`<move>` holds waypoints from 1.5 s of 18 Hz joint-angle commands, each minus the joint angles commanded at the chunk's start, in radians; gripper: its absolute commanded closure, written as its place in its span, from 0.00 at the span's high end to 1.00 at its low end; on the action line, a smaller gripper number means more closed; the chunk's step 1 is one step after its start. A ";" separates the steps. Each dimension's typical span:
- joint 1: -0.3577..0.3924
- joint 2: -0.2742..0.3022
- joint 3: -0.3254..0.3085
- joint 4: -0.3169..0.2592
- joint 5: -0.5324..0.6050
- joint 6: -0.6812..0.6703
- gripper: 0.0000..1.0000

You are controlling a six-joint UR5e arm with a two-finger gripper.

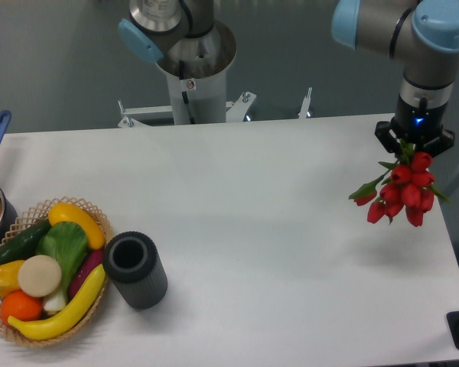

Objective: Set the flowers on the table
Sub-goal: 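Lower the held red tulips onto the table with the gripper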

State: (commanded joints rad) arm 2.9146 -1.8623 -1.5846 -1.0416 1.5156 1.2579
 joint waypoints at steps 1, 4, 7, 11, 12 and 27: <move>0.000 -0.002 -0.002 0.000 0.002 0.000 0.00; -0.009 -0.008 -0.002 0.003 0.002 -0.002 0.01; -0.017 -0.009 -0.002 0.003 0.002 -0.002 0.02; -0.044 -0.052 0.012 0.009 0.031 -0.009 0.04; -0.058 -0.063 0.017 0.012 0.031 -0.008 0.03; -0.129 -0.198 0.054 0.015 0.038 -0.037 0.07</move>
State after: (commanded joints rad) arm 2.7857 -2.0601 -1.5309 -1.0262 1.5539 1.2210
